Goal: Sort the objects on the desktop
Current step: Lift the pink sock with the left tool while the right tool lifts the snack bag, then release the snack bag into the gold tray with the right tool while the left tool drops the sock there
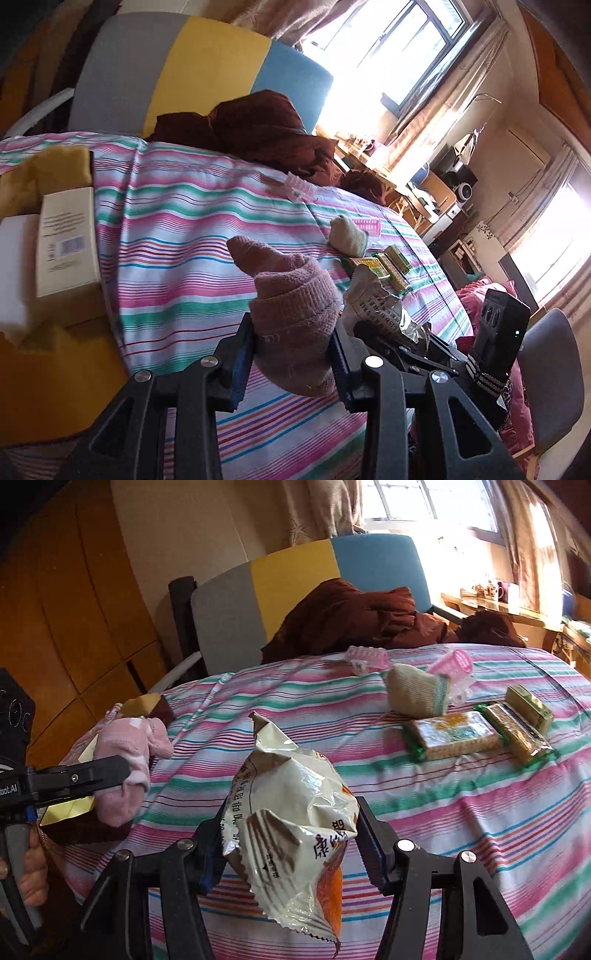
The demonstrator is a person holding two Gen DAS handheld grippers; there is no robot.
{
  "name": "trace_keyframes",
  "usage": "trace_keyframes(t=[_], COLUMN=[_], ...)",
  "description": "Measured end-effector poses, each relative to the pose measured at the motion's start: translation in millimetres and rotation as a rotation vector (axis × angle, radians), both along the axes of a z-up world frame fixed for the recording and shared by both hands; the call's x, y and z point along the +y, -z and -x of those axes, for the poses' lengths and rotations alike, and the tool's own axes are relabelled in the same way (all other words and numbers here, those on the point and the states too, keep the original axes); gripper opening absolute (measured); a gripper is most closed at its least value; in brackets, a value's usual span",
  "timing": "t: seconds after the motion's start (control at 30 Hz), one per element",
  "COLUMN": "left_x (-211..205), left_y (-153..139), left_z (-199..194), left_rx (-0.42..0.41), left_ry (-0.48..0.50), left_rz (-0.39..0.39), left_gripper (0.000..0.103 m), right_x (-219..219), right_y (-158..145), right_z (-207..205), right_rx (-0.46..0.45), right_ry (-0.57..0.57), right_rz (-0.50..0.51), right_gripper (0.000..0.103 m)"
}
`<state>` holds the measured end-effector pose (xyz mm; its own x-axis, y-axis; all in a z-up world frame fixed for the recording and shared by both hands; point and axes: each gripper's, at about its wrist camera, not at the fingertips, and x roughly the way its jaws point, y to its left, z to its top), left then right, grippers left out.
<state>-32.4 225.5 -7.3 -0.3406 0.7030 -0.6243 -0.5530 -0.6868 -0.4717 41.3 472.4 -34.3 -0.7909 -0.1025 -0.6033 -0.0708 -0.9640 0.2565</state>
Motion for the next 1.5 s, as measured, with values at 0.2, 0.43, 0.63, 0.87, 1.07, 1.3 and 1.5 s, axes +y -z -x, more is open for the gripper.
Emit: trace_keyframes(t=[0.2, 0.43, 0.63, 0.87, 1.07, 1.3, 1.5], left_x=[-79.8, -170.9, -228.9, -259.3, -270.9, -273.3, -271.8], left_y=[-17.8, -19.6, -1.7, 11.5, 21.1, 34.8, 36.2], left_z=[-5.9, -4.6, 5.1, 24.0, 32.3, 38.6, 43.1], left_rx=[0.072, 0.117, 0.097, 0.092, 0.072, 0.054, 0.059], left_ry=[-0.136, -0.320, -0.438, -0.471, -0.460, -0.437, -0.429], left_rz=[-0.004, 0.040, 0.073, 0.118, 0.123, 0.157, 0.165], left_gripper=[0.038, 0.038, 0.038, 0.038, 0.037, 0.037, 0.038], right_x=[-53.9, -150.1, -233.9, -306.2, -353.5, -379.4, -384.4], right_y=[-27.4, -52.2, -72.3, -69.6, -58.3, -30.2, -12.1], right_z=[32.5, 79.0, 118.7, 172.6, 212.4, 257.4, 276.6], right_rx=[0.052, 0.069, 0.080, 0.013, -0.053, -0.146, -0.198], right_ry=[-0.143, -0.332, -0.493, -0.587, -0.610, -0.551, -0.531], right_rz=[0.023, -0.024, -0.069, -0.124, -0.214, -0.280, -0.262], right_gripper=[0.061, 0.061, 0.061, 0.061, 0.061, 0.061, 0.064])
